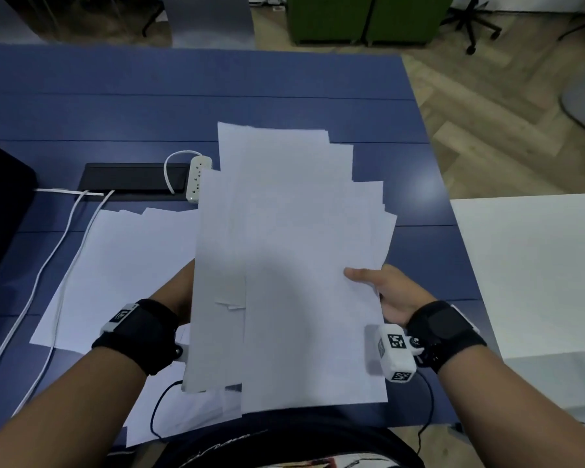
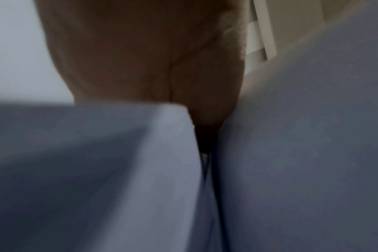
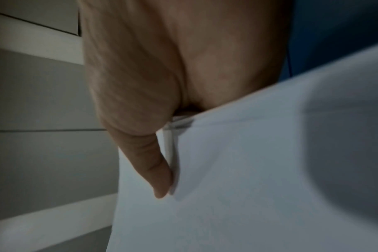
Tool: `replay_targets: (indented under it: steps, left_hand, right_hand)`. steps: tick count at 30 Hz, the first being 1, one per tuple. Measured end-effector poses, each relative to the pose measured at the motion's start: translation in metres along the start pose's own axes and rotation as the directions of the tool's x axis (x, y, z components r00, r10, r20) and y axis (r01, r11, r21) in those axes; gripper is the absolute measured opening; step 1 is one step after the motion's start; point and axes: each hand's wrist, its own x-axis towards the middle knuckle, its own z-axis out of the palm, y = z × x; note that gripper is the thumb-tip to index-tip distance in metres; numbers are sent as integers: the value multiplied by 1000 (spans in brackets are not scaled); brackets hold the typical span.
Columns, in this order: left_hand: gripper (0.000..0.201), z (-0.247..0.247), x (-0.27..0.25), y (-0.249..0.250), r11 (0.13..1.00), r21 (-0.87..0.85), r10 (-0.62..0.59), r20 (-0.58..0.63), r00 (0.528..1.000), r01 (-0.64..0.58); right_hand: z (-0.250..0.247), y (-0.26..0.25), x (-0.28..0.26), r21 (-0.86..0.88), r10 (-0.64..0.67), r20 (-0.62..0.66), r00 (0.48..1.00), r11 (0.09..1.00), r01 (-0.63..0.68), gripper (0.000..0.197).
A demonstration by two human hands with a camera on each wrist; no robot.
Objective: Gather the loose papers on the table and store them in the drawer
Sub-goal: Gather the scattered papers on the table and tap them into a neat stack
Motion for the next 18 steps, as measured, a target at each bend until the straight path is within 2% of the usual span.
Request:
replay_targets:
  steps: [3,4,6,7,9,12,18]
  left_hand:
    - [15,0,-6,5,986,-153,-86,-103,991,70]
    - [30,1,-6,7,973,-218,-94,-96,991,71]
    - [74,-1,-6,11,923,-366,-137,-19,990,121]
    - [81,-2,-7,14,896,-424,-149,0,989,135]
    - [73,-9,-11,14,878,-462,-142,1,990,126]
    - [39,-16,-7,13,937,-334,-117,-29,993,101]
    - [37,-2,-6,13,980,-181,-89,-25,996,83]
  right_hand:
    - [9,4,1,-58,9,37,999,998,-7,40]
    - [12,5,2,-67,-1,38,999,998,3,41]
    - [16,4,2,-73,-35,45,998,997,38,42]
    - [17,3,1,-73,-54,46,997,996,57,43]
    - [19,-3,-3,-53,-92,41,995,994,94,43]
    - [22,-13,-12,2,-110,21,994,994,110,38]
    - [35,-11,-20,-16,-41,36,999,999,42,43]
